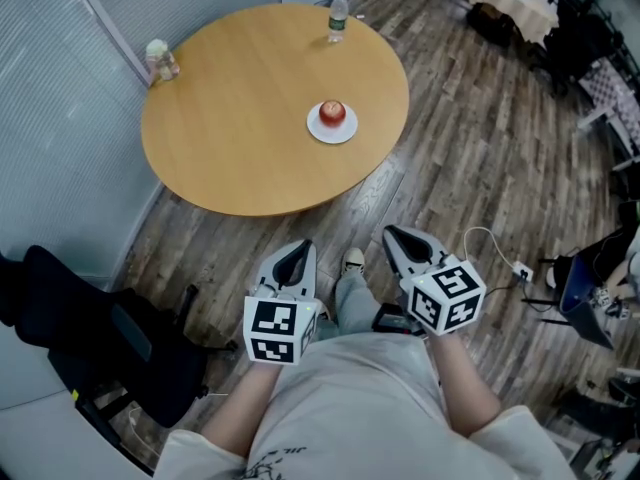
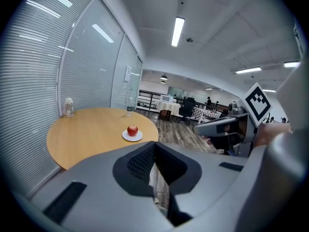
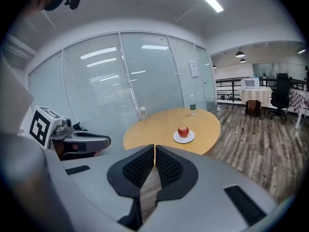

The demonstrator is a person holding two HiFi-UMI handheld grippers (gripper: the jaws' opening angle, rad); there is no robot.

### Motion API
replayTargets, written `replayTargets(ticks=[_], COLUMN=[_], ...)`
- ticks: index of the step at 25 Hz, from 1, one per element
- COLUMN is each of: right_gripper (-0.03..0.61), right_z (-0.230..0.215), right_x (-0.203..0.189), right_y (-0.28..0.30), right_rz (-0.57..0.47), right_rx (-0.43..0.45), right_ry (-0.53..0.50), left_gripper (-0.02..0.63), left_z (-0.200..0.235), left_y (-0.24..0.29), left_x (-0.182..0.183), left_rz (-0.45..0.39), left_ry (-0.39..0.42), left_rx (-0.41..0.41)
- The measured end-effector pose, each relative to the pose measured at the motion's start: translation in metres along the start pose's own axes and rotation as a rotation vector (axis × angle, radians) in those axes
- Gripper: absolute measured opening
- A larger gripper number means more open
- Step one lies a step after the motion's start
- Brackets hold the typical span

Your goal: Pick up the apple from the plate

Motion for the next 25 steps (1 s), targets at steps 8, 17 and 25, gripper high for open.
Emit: replayTargets(ticks=[8, 17, 25], right_gripper=[0.032, 0.032, 0.032], right_z=[-0.042, -0.125, -0.174], right_x=[0.015, 0.085, 0.121], right_y=[0.049, 0.119, 0.161], right_rz=[0.015, 0.023, 0.035], right_rx=[0.034, 0.091, 0.162], right_ry=[0.016, -0.019, -0.040], left_gripper=[0.003, 0.003, 0.003], left_z=[0.022, 0.049, 0.055], left_y=[0.058, 0.157, 0.220], left_x=[0.015, 0.075, 0.104], left_rz=[0.020, 0.014, 0.007], left_ry=[-0.010, -0.035, -0.063], left_rx=[0.019, 0.072, 0.106])
Point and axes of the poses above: the fingertips, and each gripper's own axes: y forward along the fingers, z to its left, x out of its top, the point moved 1 cm from there along -y, backward along the fingers, and after that the axes turned 4 degrees about x, right-handed, at the moved point
